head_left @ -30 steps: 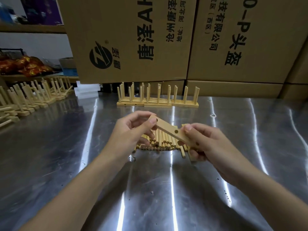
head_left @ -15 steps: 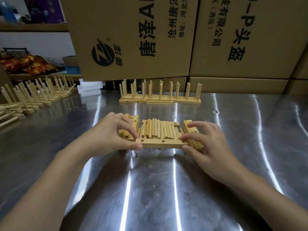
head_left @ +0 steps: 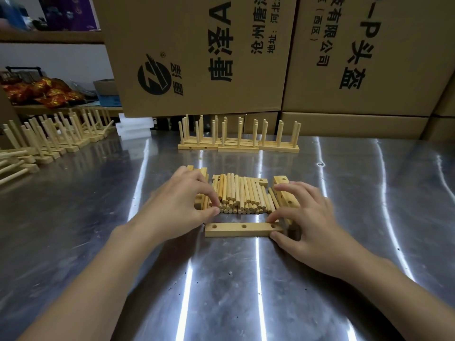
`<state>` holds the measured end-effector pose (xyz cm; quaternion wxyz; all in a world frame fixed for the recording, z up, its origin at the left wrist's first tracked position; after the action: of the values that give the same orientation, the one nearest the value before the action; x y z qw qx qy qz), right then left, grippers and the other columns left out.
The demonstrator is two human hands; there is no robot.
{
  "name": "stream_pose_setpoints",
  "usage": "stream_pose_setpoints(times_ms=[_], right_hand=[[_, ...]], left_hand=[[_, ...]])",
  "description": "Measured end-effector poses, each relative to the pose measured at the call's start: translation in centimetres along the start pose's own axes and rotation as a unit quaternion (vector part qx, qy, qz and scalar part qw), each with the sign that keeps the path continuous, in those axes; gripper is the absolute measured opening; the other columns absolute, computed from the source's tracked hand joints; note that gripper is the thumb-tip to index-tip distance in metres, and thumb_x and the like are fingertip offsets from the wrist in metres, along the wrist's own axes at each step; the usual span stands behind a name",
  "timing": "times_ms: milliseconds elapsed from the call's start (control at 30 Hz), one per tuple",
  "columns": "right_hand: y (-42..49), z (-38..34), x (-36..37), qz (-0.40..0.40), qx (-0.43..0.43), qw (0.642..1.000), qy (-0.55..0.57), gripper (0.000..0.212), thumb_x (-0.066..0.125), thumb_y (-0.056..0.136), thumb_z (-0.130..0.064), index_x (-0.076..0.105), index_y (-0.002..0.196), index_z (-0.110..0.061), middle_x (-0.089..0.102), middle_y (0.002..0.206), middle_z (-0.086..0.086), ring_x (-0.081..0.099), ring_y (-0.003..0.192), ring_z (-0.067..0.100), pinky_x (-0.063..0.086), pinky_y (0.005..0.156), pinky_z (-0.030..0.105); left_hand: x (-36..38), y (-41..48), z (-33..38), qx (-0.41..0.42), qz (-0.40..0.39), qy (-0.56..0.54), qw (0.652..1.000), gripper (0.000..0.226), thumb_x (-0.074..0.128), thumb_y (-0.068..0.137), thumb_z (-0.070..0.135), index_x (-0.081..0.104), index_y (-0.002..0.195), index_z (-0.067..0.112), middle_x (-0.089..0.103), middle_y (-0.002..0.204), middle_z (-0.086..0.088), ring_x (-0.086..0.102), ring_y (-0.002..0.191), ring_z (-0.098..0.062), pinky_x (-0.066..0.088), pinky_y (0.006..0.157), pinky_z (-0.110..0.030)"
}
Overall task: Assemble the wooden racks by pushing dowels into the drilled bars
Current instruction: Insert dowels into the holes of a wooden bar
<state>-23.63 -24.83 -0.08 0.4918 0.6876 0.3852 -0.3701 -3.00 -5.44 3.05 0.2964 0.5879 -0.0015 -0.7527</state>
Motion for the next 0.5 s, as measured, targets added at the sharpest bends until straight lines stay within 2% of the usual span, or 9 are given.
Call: stream_pose_setpoints(times_ms=[100,167,233,333,500], right_hand=[[0.0,-0.1,-0.2,0.003,-0.002,1.000,-0.003,0.021,0.068,0.089,-0.057,0.075,0.105,-0.045,0.031,0.160,-0.021,0.009,0.157,0.010,0.017,0.118,0.040],[0.0,-0.2,-0.4,0.006,0.000,1.000,-0.005,0.025,0.063,0.087,-0.059,0.075,0.104,-0.045,0.031,0.160,-0.020,0.010,0.157,0.010,0.017,0.118,0.040],[0.0,-0.2,-0.5,0.008,0.001,1.000,-0.009,0.026,0.062,0.086,-0.059,0.075,0.103,-0.044,0.033,0.160,-0.019,0.011,0.157,0.010,0.018,0.117,0.039],[0.0,-0.1,-0.4,0.012,0.000,1.000,-0.017,0.022,0.066,0.087,-0.057,0.076,0.103,-0.043,0.035,0.160,-0.017,0.013,0.157,0.012,0.020,0.117,0.041],[0.0,0.1,-0.6,0.024,0.005,0.999,-0.029,0.034,0.055,0.086,-0.067,0.071,0.104,-0.043,0.036,0.155,-0.020,0.015,0.155,0.009,0.020,0.115,0.036]], left_hand=[[0.5,-0.1,0.3,0.023,-0.001,-0.007,1.000,0.025,0.071,0.085,0.070,0.075,0.093,0.047,0.054,0.104,0.027,0.040,0.113,0.006,0.047,0.087,-0.032],[0.7,-0.1,0.5,0.030,-0.029,-0.017,0.999,0.039,0.066,0.077,0.083,0.075,0.091,0.048,0.053,0.102,0.027,0.041,0.113,0.007,0.043,0.084,-0.027],[1.0,-0.1,0.7,0.031,-0.057,-0.012,0.998,0.047,0.066,0.069,0.089,0.076,0.091,0.049,0.053,0.102,0.027,0.043,0.112,0.004,0.046,0.085,-0.027],[1.4,-0.1,0.8,0.021,-0.074,-0.004,0.997,0.044,0.074,0.070,0.084,0.079,0.094,0.047,0.055,0.101,0.025,0.043,0.109,0.003,0.051,0.086,-0.032],[1.5,0.0,0.8,0.020,-0.071,-0.003,0.997,0.042,0.077,0.073,0.080,0.080,0.095,0.045,0.055,0.101,0.025,0.043,0.106,0.003,0.052,0.084,-0.033]])
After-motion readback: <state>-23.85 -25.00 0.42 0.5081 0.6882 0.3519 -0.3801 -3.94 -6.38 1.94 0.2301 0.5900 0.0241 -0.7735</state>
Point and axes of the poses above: each hand's wrist, its own y-axis towards the middle knuckle, its own x-axis out of the palm, z = x × y, the point moved 3 cm from there along y, towards the middle knuckle
